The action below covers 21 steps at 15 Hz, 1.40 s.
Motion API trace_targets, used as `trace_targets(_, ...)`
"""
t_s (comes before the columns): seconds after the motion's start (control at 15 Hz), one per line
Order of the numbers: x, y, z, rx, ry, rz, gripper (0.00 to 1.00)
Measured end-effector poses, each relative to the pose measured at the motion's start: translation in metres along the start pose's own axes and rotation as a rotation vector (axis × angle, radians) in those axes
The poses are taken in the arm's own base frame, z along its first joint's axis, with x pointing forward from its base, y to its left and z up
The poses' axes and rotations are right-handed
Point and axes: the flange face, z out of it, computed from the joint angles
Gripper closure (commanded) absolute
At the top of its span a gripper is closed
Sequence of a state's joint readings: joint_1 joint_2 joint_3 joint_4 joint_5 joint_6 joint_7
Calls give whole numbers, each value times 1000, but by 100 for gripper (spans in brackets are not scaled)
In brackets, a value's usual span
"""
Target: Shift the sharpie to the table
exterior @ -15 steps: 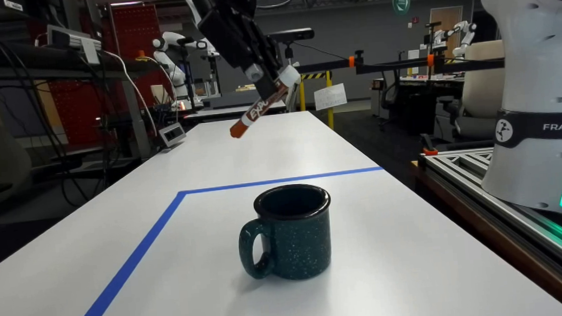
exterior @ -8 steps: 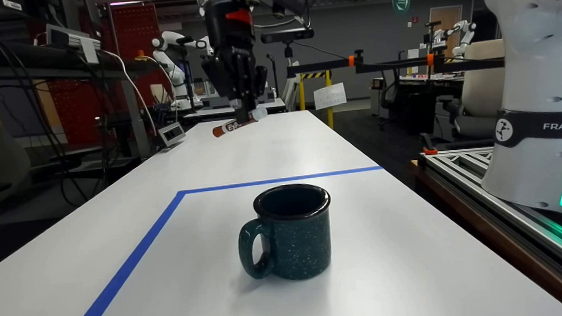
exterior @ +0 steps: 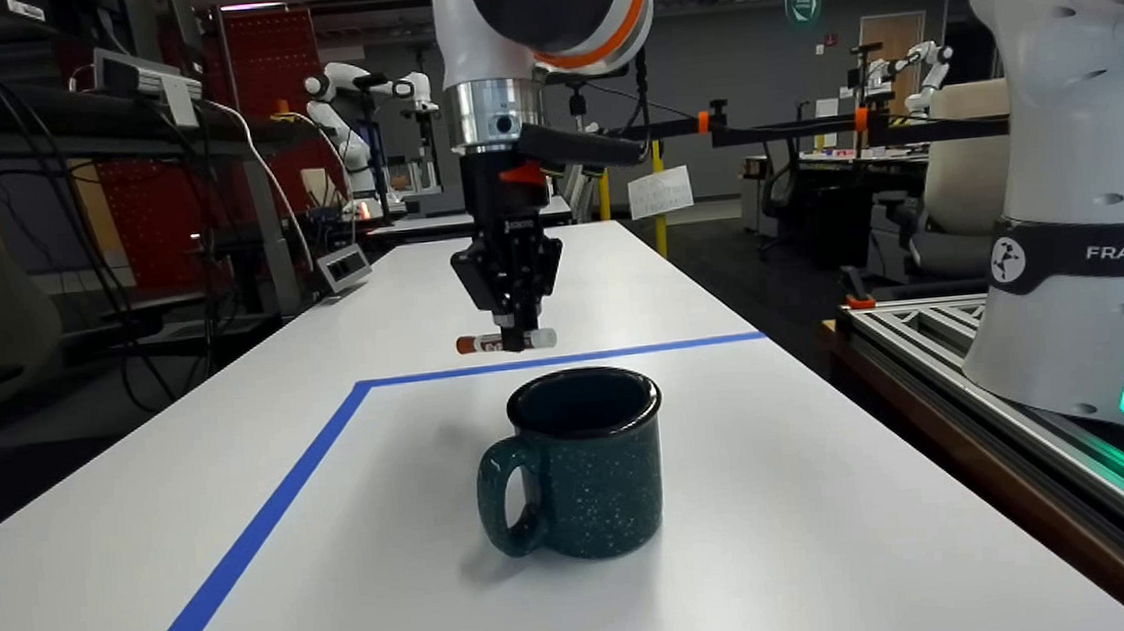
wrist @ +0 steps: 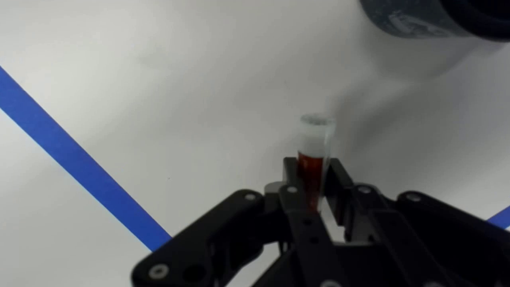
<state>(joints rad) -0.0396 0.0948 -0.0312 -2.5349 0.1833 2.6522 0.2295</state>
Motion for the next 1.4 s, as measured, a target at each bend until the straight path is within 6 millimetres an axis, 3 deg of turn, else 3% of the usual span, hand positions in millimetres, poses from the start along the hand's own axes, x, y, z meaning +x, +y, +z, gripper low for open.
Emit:
trace_targets(0.27,-3,-4,31,-10,24,-16,95)
trace_targets(0.6,-8,-9,55,-20,21,-57,95)
trace_targets(0.67,-9,-11,59,-21,19,-67,68)
trace_targets(0.73,-10,-12,62,-23,14,-77,54)
trace_targets(1.0,-11,-13,63,-24,8,-115,25)
trace_targets(1.2,-13,-17,52,-21,-11,-152,1)
trace_targets(1.4,-15,-23,19,-19,-52,-206,0)
